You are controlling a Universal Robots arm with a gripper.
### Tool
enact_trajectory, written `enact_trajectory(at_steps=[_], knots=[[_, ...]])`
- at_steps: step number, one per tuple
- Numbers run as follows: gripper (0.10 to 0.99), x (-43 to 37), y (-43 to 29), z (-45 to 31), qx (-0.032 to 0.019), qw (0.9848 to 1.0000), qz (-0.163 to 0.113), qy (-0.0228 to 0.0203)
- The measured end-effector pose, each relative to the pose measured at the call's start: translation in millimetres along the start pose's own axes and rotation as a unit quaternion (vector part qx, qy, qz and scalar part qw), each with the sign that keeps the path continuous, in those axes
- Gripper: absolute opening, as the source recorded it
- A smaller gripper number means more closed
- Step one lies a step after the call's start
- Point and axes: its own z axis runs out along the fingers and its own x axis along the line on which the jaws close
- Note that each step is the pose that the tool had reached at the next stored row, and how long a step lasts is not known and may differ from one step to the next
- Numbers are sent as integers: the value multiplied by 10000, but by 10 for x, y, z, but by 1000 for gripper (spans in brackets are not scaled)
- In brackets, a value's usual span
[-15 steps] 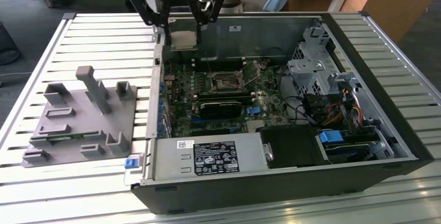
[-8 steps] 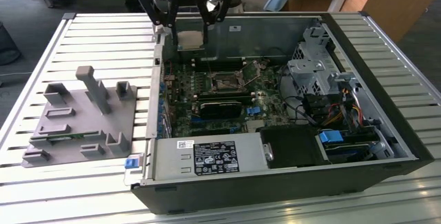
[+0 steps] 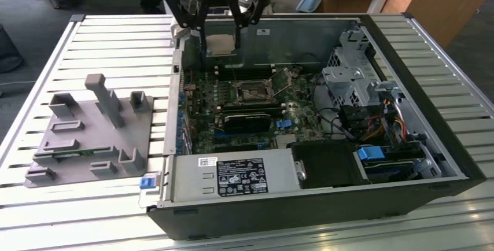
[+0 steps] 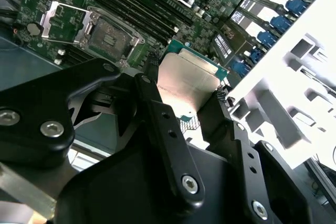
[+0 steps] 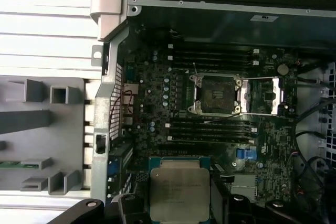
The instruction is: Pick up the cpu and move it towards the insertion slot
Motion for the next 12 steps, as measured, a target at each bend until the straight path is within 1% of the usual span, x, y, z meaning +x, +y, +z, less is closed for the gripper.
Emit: enact_trajectory(at_steps=[12], knots=[[545, -150, -4, 3, -1, 10000, 0, 0]])
